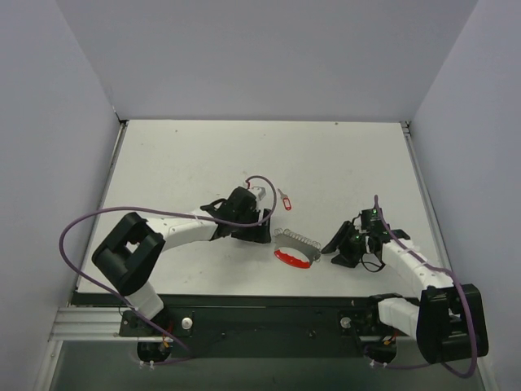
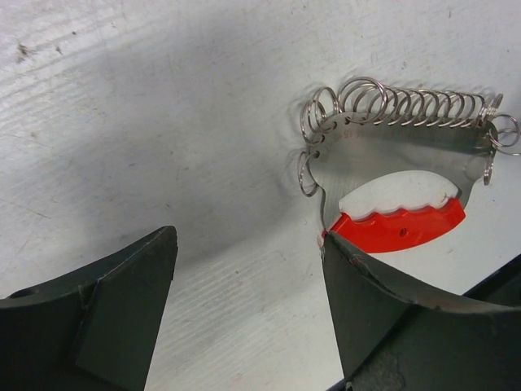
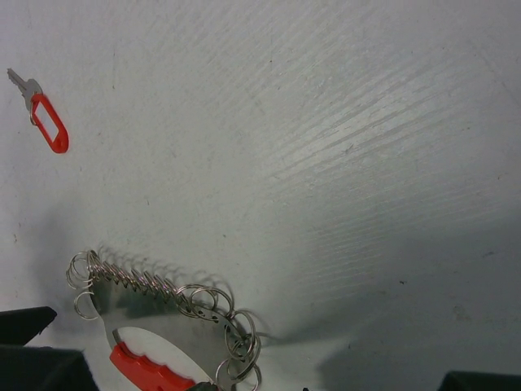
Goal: Put the keys on the keyring
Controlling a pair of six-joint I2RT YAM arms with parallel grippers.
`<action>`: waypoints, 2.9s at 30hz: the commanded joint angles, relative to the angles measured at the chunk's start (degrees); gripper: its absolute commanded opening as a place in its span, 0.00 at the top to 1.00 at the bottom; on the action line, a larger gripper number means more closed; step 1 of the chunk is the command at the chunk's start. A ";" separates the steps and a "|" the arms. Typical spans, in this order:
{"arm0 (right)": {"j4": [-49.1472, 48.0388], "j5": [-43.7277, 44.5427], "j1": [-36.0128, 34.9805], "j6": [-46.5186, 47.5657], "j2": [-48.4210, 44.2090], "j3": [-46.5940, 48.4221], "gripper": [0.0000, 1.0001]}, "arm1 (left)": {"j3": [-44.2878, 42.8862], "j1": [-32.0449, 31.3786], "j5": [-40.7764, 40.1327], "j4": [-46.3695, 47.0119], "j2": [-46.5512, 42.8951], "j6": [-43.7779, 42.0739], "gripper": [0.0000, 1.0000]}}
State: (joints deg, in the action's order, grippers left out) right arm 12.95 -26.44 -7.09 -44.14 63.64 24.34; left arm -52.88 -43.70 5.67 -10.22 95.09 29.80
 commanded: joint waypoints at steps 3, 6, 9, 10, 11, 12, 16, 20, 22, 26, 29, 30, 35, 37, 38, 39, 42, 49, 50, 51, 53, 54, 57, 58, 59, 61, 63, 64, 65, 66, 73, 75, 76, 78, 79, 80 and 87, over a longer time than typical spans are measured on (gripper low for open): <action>0.32 0.15 0.15 -0.69 -2.11 1.24 0.56 | 1.99 0.81 8.12 9.41 0.00 3.51 0.26; 0.41 0.42 0.32 -0.51 -2.29 1.33 0.56 | 3.13 0.81 10.76 12.85 1.06 5.17 0.35; 0.32 0.33 0.24 -0.33 -1.94 1.24 0.56 | 3.31 0.81 12.17 15.31 2.11 6.32 0.43; 0.41 0.33 0.32 -0.25 -1.94 1.24 0.56 | 3.40 0.81 12.34 15.66 2.38 6.67 0.44; 0.24 0.25 0.24 -0.16 -1.94 1.24 0.56 | 3.40 0.81 12.52 16.02 2.64 7.11 0.47; 0.23 0.33 0.41 -0.16 -1.94 1.15 0.56 | 3.40 0.81 12.70 16.71 3.08 7.37 0.48; 0.23 0.51 0.33 0.11 -1.85 1.15 0.56 | 3.23 0.81 13.14 17.42 3.88 7.99 0.52; 0.32 1.47 0.41 0.72 -2.29 1.24 0.55 | 2.70 0.81 13.05 17.51 4.93 8.34 0.56; 0.58 1.74 0.41 0.90 -2.73 1.50 0.55 | 2.44 0.81 13.14 17.60 5.90 8.60 0.60; 1.20 2.09 0.41 1.51 -3.25 1.94 0.54 | 2.78 0.81 12.79 18.74 6.95 9.04 0.67; 1.73 3.05 0.06 2.39 -4.22 2.29 0.54 | 3.31 0.72 10.86 19.80 6.78 9.31 0.70; 2.25 3.58 -0.11 2.57 -5.01 2.38 0.54 | 3.40 0.81 10.16 19.97 6.86 9.31 0.71; 3.39 4.38 -0.47 3.71 -7.12 2.99 0.53 | 2.43 0.81 10.06 21.20 8.18 9.31 0.78; 4.01 4.73 -0.64 4.06 -7.91 3.35 0.53 | 1.82 0.81 10.24 21.73 8.53 9.40 0.82; 4.53 4.81 -0.73 4.24 -8.17 3.52 0.53 | 1.73 0.90 10.41 21.82 8.80 9.40 0.85; 4.80 4.90 -0.64 4.59 -8.61 3.96 0.53 | 1.64 0.81 10.67 22.34 8.80 9.40 0.96; 5.42 5.08 -0.73 5.64 -9.93 4.40 0.52 | 1.91 0.81 10.50 22.70 8.01 9.22 1.00; 5.86 4.64 -0.90 7.13 -12.48 5.46 0.50 | 4.36 0.81 8.92 24.37 3.09 7.56 1.00; 5.86 4.20 -0.91 7.23 -12.66 6.07 0.48 | 4.89 0.90 8.66 24.54 1.52 7.29 1.00; 5.86 3.94 -0.99 7.49 -12.83 6.33 0.48 | 5.33 0.81 8.13 24.89 0.72 7.03 1.00; 5.86 3.59 -1.34 8.19 -13.45 7.30 0.46 | 5.86 0.81 7.69 25.16 -2.17 6.06 1.00; 5.86 2.98 -1.26 8.54 -13.54 7.56 0.44 | 6.38 0.81 7.25 25.25 -3.23 5.71 1.00; 5.60 1.75 -1.78 10.21 -14.85 9.40 0.33 | 7.44 0.81 6.63 24.98 -8.85 4.48 1.00; 5.51 1.48 -2.05 10.65 -15.29 9.85 0.31 | 7.62 0.90 6.89 25.16 -10.35 3.34 1.00; 4.98 1.21 -2.48 11.52 -16.43 10.20 0.25 | 7.79 0.64 6.98 25.16 -13.58 2.90 1.00; 4.02 -0.45 -2.92 12.32 -17.75 11.43 0.21 | 8.23 0.64 7.51 25.25 -16.76 1.41 1.00; 1.91 -1.68 -3.36 13.20 -19.77 12.39 0.15 | 8.50 0.64 7.77 24.90 -21.33 0.00 1.00; 1.03 -2.91 -3.28 13.38 -20.48 12.66 0.14 | 8.76 0.46 7.86 24.63 -22.83 -1.31 1.00; -0.80 -3.35 -3.45 13.47 -21.70 12.84 0.13 | 8.85 0.46 8.47 24.63 -25.54 -2.11 1.00; -1.60 -3.62 -3.63 13.38 -22.06 13.01 0.12 | 9.02 0.46 8.91 24.72 -26.79 -2.99 1.00; -12.41 -5.47 -5.21 11.28 -25.84 12.93 0.00 | 10.52 0.29 11.91 23.23 -34.09 -8.96 1.00; -16.63 -6.52 -5.39 9.96 -25.32 13.19 0.00 | 11.31 0.37 12.96 23.23 -35.23 -9.50 1.00; -17.86 -7.13 -5.47 9.52 -24.88 13.45 0.00 | 11.66 0.37 13.31 23.40 -35.41 -9.67 1.00; -20.06 -8.27 -6.53 8.20 -23.13 14.86 0.00 | 12.10 0.28 14.10 23.84 -36.11 -9.67 1.00; -21.03 -9.06 -7.23 7.93 -22.68 15.30 0.01 | 12.28 0.28 14.28 23.93 -36.20 -9.59 1.00; -22.52 -9.59 -8.63 7.67 -21.55 15.65 0.04 | 12.28 0.28 14.54 24.36 -36.46 -9.59 1.00; -22.27 -7.32 -21.01 12.14 -15.83 21.44 0.27 | 12.45 0.11 17.62 26.56 -36.99 -9.15 1.00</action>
State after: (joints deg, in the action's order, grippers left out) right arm -5.10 -33.47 -22.26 -34.79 45.45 41.04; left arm -40.03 -43.35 20.01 11.03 60.01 21.58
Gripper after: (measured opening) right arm 0.757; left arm 0.022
